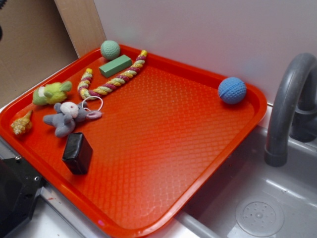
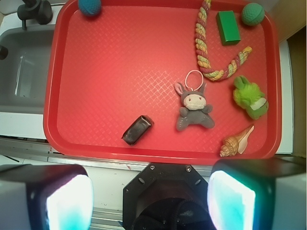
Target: Grab the black box.
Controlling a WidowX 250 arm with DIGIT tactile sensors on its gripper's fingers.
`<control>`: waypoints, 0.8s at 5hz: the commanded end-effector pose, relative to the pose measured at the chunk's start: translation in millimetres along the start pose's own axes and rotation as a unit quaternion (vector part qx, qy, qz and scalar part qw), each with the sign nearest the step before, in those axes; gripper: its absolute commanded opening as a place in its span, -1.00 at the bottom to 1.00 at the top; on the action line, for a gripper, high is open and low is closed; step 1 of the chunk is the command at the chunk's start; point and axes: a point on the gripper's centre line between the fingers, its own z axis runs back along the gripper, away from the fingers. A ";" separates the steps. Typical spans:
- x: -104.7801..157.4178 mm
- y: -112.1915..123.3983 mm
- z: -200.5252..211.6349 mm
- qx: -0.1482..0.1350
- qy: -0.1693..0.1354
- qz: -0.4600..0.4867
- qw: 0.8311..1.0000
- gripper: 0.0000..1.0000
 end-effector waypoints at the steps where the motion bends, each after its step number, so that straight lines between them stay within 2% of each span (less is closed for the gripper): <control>1: 0.0 0.0 0.0 0.000 0.000 0.000 1.000 1.00; 2: 25.5 8.8 -33.9 0.004 -0.021 0.106 0.994 1.00; 4: 27.3 19.0 -105.0 0.021 -0.058 0.215 0.975 1.00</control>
